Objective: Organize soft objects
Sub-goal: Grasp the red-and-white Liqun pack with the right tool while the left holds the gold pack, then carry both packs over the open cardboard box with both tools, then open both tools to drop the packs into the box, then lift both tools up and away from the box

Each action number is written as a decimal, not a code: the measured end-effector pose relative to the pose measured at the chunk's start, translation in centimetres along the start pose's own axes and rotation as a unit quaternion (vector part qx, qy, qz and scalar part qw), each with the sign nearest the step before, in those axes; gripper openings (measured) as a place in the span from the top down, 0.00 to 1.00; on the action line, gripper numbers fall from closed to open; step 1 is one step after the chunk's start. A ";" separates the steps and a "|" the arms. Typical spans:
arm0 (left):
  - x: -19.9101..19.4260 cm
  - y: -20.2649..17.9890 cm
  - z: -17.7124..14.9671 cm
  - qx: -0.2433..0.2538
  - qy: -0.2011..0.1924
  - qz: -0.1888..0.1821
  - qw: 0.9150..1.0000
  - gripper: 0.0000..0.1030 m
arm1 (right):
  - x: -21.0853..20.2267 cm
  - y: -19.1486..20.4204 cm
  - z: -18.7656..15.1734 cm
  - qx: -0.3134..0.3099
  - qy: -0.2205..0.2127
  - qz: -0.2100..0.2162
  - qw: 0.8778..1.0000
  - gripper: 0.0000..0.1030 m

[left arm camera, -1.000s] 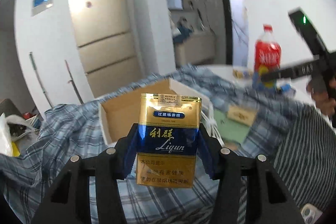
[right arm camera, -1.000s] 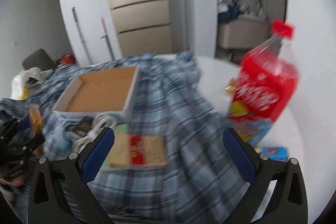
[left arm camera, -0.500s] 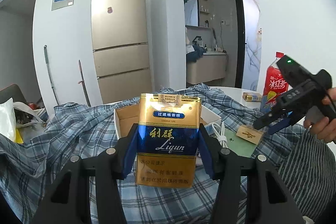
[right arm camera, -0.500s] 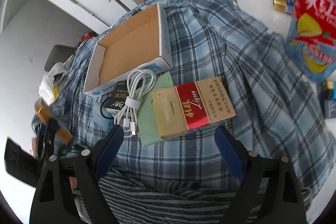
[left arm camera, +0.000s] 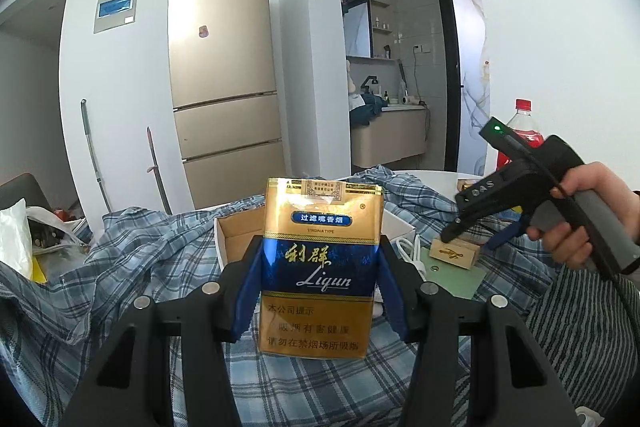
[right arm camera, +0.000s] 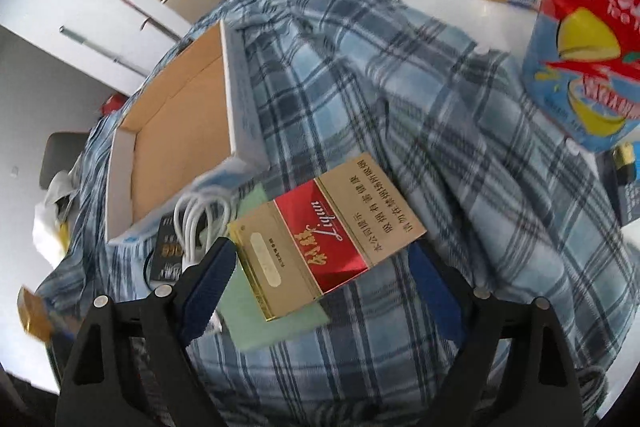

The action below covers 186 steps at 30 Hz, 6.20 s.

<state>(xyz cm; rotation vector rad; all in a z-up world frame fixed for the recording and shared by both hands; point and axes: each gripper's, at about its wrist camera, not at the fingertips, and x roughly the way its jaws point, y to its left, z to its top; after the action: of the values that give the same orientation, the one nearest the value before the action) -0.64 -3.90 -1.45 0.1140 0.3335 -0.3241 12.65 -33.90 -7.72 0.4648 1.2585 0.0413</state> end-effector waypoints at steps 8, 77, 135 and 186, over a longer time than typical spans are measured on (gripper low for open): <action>-0.1 0.0 0.1 -0.002 0.000 -0.003 1.000 0.46 | 1.9 1.0 2.3 0.009 0.003 -0.006 1.000 0.14; -3.6 2.2 3.2 -0.034 -0.059 0.068 0.995 0.46 | -5.6 8.0 -7.5 -0.302 -0.254 -0.041 0.918 0.46; 20.8 8.5 1.9 -0.153 0.232 0.081 0.957 0.46 | 4.4 14.1 3.9 -0.279 -0.196 -0.001 0.940 0.46; -1.7 2.4 9.1 -0.110 -0.045 0.106 0.987 0.00 | -12.6 9.4 -5.0 -0.274 -0.357 0.044 0.892 0.05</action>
<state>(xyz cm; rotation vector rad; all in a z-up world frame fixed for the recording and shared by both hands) 1.42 -2.59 7.80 -0.0821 0.2626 -0.0800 6.09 -27.36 5.88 0.0188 0.4561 0.2717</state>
